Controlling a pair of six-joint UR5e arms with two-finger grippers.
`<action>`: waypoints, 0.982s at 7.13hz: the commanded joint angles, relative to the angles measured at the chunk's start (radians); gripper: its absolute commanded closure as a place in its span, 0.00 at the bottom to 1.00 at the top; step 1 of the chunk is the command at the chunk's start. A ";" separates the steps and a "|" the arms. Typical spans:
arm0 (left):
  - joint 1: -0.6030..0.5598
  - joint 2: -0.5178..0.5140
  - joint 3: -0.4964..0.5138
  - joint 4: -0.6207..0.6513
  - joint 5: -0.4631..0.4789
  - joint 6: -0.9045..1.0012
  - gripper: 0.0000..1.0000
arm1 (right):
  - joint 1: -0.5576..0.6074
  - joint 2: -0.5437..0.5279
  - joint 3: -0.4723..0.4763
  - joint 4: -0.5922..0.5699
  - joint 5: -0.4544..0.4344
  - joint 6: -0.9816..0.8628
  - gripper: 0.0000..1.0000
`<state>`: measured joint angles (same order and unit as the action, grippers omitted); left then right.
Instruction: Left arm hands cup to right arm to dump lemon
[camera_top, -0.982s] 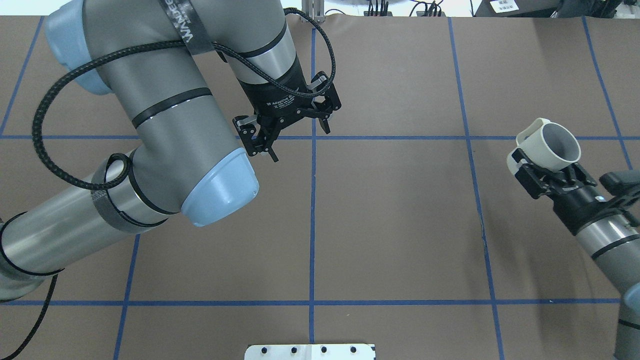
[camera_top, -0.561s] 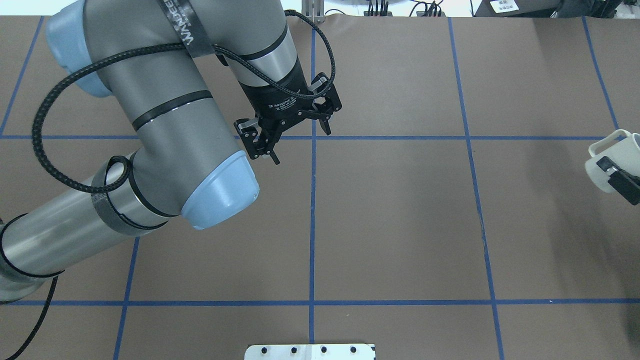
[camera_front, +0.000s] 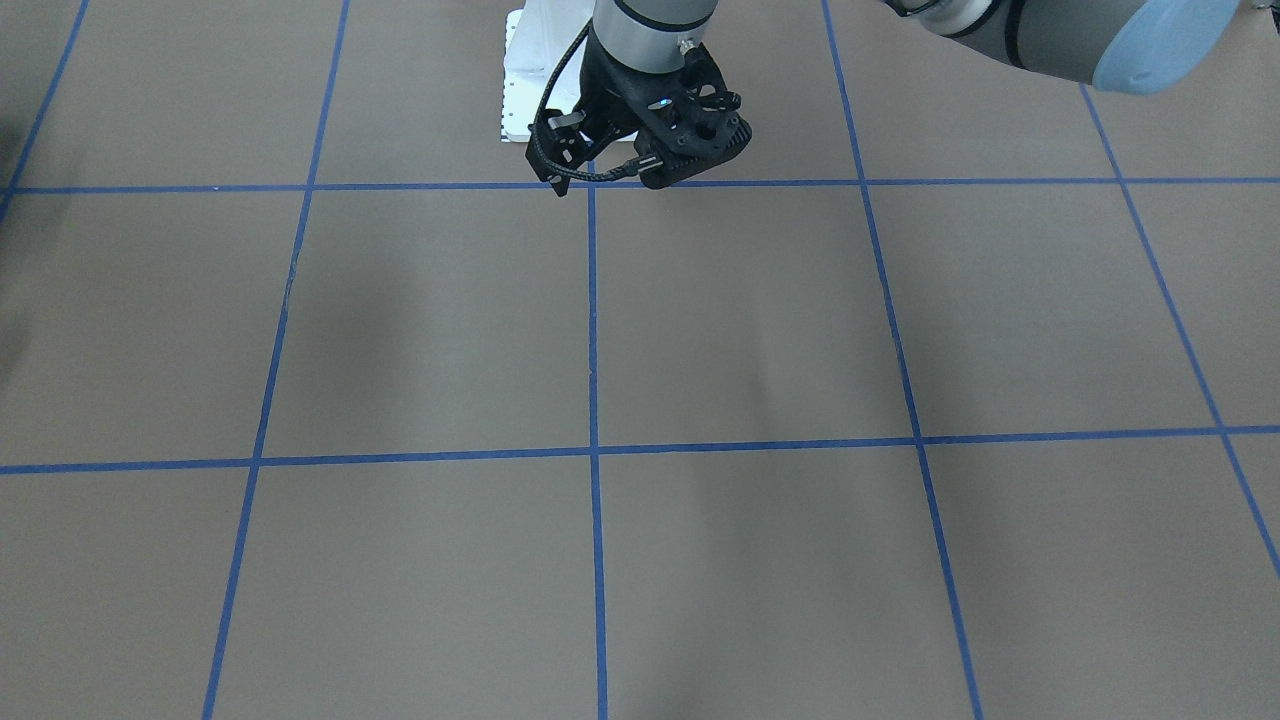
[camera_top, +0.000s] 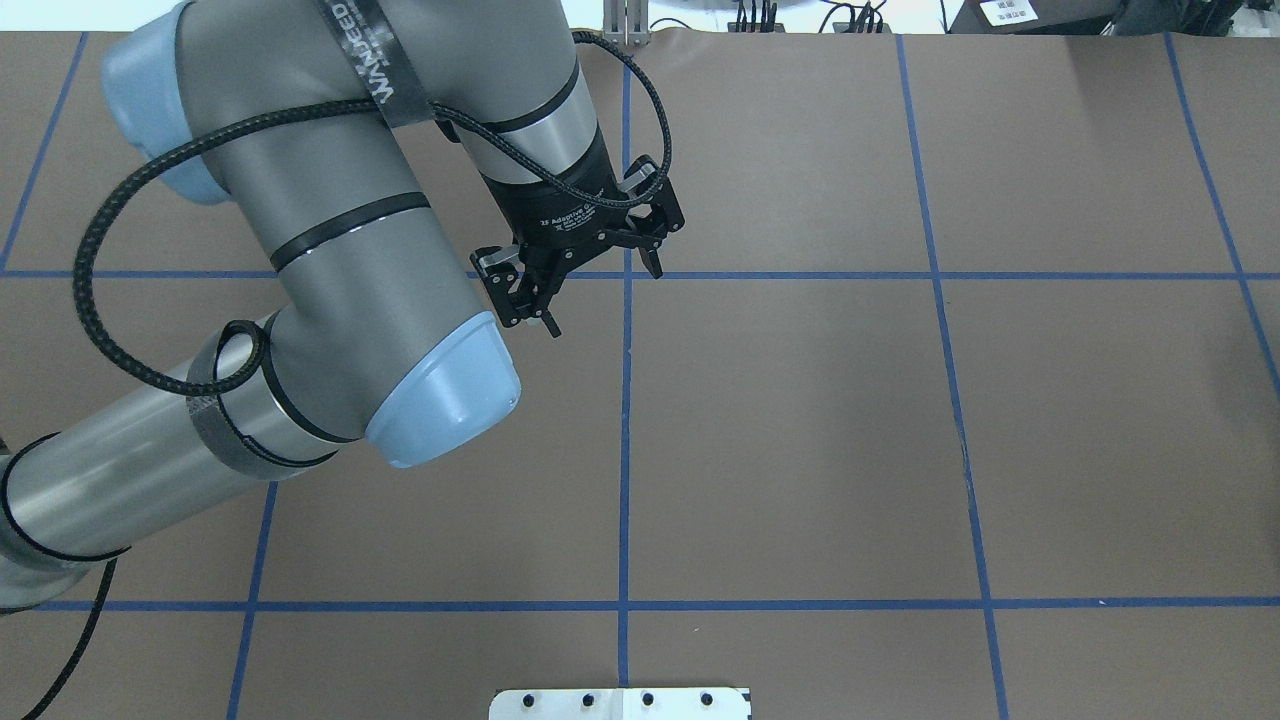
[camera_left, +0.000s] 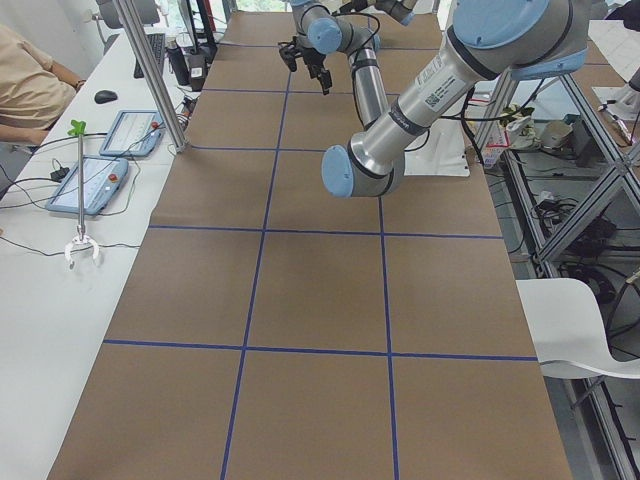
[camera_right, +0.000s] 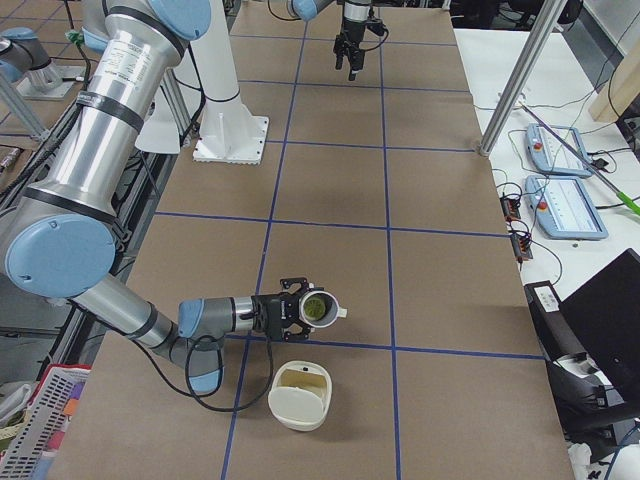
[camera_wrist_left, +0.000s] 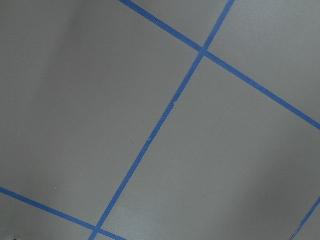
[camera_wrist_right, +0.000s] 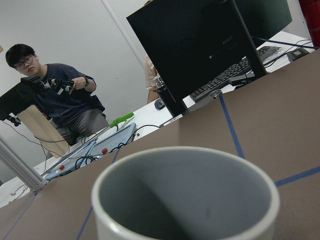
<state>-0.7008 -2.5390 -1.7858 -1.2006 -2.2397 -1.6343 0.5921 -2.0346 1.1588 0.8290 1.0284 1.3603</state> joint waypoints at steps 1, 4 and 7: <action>0.001 0.003 0.000 -0.001 0.000 0.001 0.00 | 0.008 -0.013 -0.059 0.094 -0.001 0.182 1.00; 0.006 0.003 0.000 -0.001 0.000 0.001 0.00 | 0.058 -0.010 -0.063 0.136 0.001 0.444 1.00; 0.006 0.005 0.000 0.001 0.002 0.001 0.00 | 0.090 0.002 -0.124 0.211 0.001 0.720 1.00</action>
<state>-0.6950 -2.5349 -1.7856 -1.2007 -2.2382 -1.6341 0.6689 -2.0418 1.0767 0.9919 1.0296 1.9688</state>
